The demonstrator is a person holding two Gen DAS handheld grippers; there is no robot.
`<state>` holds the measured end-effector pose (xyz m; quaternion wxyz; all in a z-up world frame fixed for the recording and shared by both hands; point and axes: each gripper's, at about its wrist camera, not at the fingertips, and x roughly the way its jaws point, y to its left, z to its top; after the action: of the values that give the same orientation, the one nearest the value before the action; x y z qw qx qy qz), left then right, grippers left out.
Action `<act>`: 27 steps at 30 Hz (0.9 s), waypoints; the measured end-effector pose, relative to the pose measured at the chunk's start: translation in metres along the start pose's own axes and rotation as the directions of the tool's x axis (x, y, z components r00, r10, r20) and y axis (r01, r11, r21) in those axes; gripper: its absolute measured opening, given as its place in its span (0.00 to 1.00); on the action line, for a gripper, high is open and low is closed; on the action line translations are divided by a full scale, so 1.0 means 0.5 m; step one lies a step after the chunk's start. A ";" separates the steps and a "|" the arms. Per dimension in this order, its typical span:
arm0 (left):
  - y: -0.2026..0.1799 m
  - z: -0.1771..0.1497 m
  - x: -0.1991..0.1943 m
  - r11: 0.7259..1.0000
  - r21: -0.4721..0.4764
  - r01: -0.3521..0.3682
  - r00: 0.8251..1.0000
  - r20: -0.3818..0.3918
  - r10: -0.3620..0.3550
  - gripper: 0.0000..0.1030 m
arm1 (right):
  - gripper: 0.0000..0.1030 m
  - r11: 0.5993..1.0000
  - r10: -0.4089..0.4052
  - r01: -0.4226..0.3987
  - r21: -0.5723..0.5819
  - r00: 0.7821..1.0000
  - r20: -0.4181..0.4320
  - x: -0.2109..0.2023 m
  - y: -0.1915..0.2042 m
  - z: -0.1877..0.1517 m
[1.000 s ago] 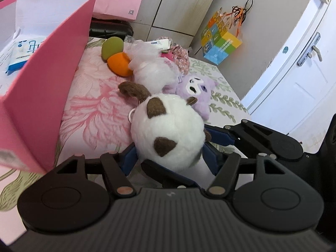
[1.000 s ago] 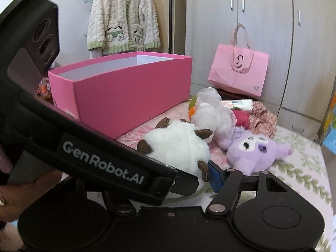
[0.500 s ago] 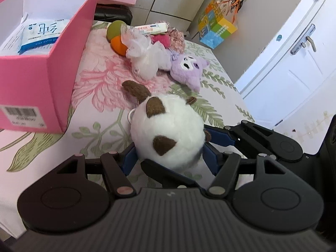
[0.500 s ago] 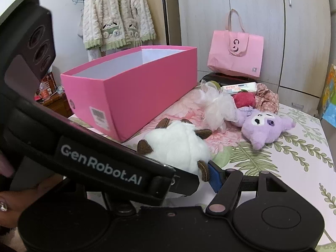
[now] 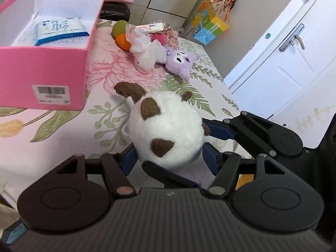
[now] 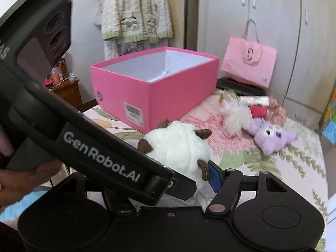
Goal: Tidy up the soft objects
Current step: 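Carry the white plush with the left gripper over the pink box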
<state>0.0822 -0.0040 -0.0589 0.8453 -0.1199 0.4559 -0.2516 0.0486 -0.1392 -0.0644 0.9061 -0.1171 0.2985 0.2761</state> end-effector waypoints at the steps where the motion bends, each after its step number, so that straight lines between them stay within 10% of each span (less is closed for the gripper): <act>1: 0.000 -0.004 -0.013 1.000 0.002 -0.002 1.000 0.002 0.002 0.63 | 0.71 1.000 0.002 -0.002 -0.016 1.000 0.005 -0.008 0.012 0.004; 27: 0.099 0.116 -0.255 0.990 0.012 -0.139 0.958 0.255 0.131 0.63 | 0.71 0.982 0.187 -0.184 -0.034 0.954 0.233 0.014 0.082 0.234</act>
<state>0.0876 0.1042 0.0425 0.9135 -0.1072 0.3474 -0.1827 0.0855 -0.0583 0.0225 0.9044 -0.0606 0.1968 0.3737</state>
